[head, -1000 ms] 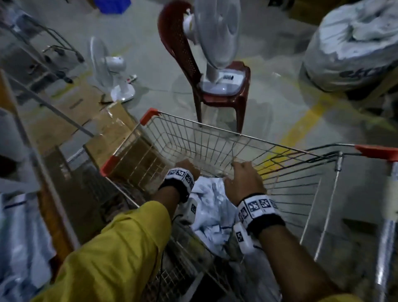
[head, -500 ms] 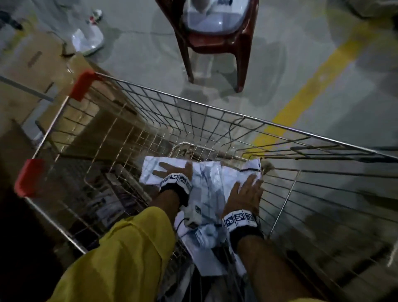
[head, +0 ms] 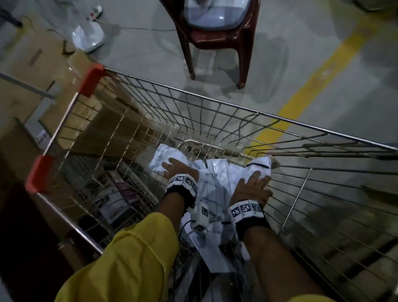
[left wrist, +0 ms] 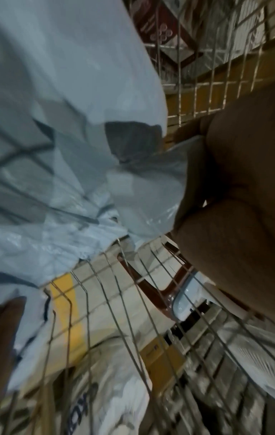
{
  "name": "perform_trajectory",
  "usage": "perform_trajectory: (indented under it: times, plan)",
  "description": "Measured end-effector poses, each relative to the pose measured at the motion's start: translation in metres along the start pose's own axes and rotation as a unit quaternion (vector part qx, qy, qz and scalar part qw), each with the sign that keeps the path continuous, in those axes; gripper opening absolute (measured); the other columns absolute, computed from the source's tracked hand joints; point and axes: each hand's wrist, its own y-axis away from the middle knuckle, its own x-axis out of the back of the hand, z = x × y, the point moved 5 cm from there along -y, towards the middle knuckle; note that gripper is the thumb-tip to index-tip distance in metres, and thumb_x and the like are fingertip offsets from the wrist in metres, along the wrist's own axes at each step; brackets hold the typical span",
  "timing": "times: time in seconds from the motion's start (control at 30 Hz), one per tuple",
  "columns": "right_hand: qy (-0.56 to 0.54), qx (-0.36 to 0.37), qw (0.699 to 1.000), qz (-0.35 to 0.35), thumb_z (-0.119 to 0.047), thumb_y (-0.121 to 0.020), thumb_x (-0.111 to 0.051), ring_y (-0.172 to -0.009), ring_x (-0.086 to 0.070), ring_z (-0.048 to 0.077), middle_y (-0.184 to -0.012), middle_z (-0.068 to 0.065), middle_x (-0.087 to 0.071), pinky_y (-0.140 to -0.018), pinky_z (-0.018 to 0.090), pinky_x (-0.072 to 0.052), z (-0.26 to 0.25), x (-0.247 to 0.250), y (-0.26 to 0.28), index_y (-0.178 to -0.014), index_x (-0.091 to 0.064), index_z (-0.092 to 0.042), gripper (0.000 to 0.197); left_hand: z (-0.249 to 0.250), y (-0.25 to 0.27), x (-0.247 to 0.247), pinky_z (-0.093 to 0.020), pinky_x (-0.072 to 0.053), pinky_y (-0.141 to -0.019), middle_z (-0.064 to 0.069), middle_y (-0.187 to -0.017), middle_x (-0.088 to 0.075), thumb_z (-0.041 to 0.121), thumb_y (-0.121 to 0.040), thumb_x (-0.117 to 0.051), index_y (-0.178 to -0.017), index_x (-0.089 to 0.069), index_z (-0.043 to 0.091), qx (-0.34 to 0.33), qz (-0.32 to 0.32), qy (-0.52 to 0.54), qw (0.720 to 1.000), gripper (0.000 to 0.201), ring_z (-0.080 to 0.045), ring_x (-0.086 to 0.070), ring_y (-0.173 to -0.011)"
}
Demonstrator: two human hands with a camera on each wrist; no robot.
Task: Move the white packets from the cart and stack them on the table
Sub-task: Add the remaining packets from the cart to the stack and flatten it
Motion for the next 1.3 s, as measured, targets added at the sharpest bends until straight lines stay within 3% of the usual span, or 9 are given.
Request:
perform_trajectory:
  times: [0.1, 0.13, 0.27, 0.5, 0.67, 0.8, 1.0, 1.2, 1.3]
  plan:
    - [-0.100, 0.050, 0.993, -0.045, -0.034, -0.100, -0.045, -0.145, -0.009, 0.052, -0.166, 0.016, 0.004, -0.104, 0.055, -0.038, 0.000, 0.013, 0.011, -0.156, -0.026, -0.027, 0.060, 0.003, 0.024, 0.028, -0.051, -0.022, -0.118, -0.025, -0.164, 0.001, 0.043, -0.095, -0.060, -0.159, 0.002, 0.007, -0.025, -0.013, 0.060, 0.998, 0.096, -0.045, -0.016, -0.148]
    - [-0.093, 0.072, 0.991, -0.059, -0.029, -0.100, -0.047, -0.144, -0.010, 0.055, -0.165, 0.018, 0.002, -0.102, 0.056, -0.041, 0.004, 0.020, 0.020, -0.154, -0.031, -0.023, 0.057, 0.004, 0.032, 0.038, -0.050, -0.026, -0.117, -0.025, -0.163, -0.008, 0.039, -0.094, -0.062, -0.158, -0.007, 0.009, -0.035, -0.008, 0.078, 0.996, 0.090, -0.044, -0.023, -0.146]
    - [-0.103, 0.113, 0.988, -0.021, -0.033, -0.099, -0.051, -0.131, -0.036, 0.048, -0.152, 0.015, -0.030, -0.097, 0.050, -0.046, 0.024, 0.050, 0.059, -0.136, -0.057, -0.022, 0.038, -0.002, 0.065, 0.076, -0.045, -0.041, -0.108, -0.024, -0.145, -0.040, 0.021, -0.089, -0.063, -0.145, -0.035, 0.007, -0.090, 0.019, 0.120, 0.988, 0.065, -0.043, -0.045, -0.130]
    - [-0.181, 0.220, 0.958, 0.037, -0.025, -0.094, -0.053, -0.138, -0.035, 0.041, -0.158, 0.013, -0.027, -0.109, 0.046, -0.038, 0.063, 0.112, 0.139, -0.151, -0.038, -0.035, 0.060, -0.046, 0.160, 0.148, -0.038, -0.040, -0.105, -0.018, -0.152, -0.042, 0.025, -0.086, -0.071, -0.150, -0.037, 0.014, -0.208, 0.050, 0.162, 0.963, 0.074, -0.036, -0.046, -0.133]
    - [-0.267, 0.247, 0.926, 0.097, -0.018, -0.091, -0.055, -0.138, -0.038, 0.041, -0.155, 0.018, -0.034, -0.113, 0.045, -0.035, 0.104, 0.164, 0.206, -0.150, -0.045, -0.028, 0.061, -0.102, 0.250, 0.204, -0.022, -0.041, -0.094, -0.012, -0.145, -0.054, 0.020, -0.081, -0.079, -0.143, -0.053, 0.015, -0.280, 0.115, 0.271, 0.914, 0.068, -0.025, -0.053, -0.129]
    - [-0.298, 0.280, 0.898, 0.164, -0.011, -0.087, -0.053, -0.129, -0.047, 0.043, -0.146, 0.017, -0.044, -0.107, 0.044, -0.043, 0.126, 0.195, 0.265, -0.146, -0.051, -0.027, 0.061, -0.145, 0.314, 0.229, -0.030, -0.048, -0.096, -0.010, -0.135, -0.061, 0.026, -0.081, -0.080, -0.137, -0.059, 0.017, -0.306, 0.167, 0.350, 0.869, 0.060, -0.026, -0.059, -0.121]
    - [-0.337, 0.359, 0.851, 0.184, -0.008, -0.085, -0.055, -0.134, -0.043, 0.040, -0.148, 0.013, -0.044, -0.112, 0.043, -0.038, 0.150, 0.220, 0.342, -0.146, -0.052, -0.024, 0.062, -0.197, 0.399, 0.231, -0.016, -0.037, -0.090, 0.000, -0.135, -0.060, 0.024, -0.082, -0.080, -0.134, -0.062, 0.021, -0.327, 0.240, 0.455, 0.793, 0.055, -0.007, -0.051, -0.110]
    - [-0.348, 0.437, 0.799, 0.224, -0.010, -0.078, -0.056, -0.133, -0.046, 0.037, -0.143, 0.014, -0.049, -0.111, 0.048, -0.039, 0.178, 0.241, 0.409, -0.143, -0.055, -0.020, 0.065, -0.248, 0.464, 0.229, -0.036, -0.050, -0.103, 0.003, -0.127, -0.065, 0.034, -0.079, -0.081, -0.131, -0.062, 0.023, -0.331, 0.296, 0.521, 0.729, 0.056, -0.016, -0.060, -0.115]
    - [-0.328, 0.472, 0.785, 0.229, -0.023, -0.067, -0.046, -0.135, -0.044, 0.035, -0.145, 0.016, -0.048, -0.111, 0.048, -0.039, 0.191, 0.238, 0.440, -0.142, -0.056, -0.018, 0.076, -0.279, 0.498, 0.220, -0.031, -0.050, -0.100, 0.011, -0.124, -0.065, 0.036, -0.080, -0.079, -0.129, -0.061, 0.031, -0.324, 0.331, 0.549, 0.696, 0.052, -0.009, -0.060, -0.113]
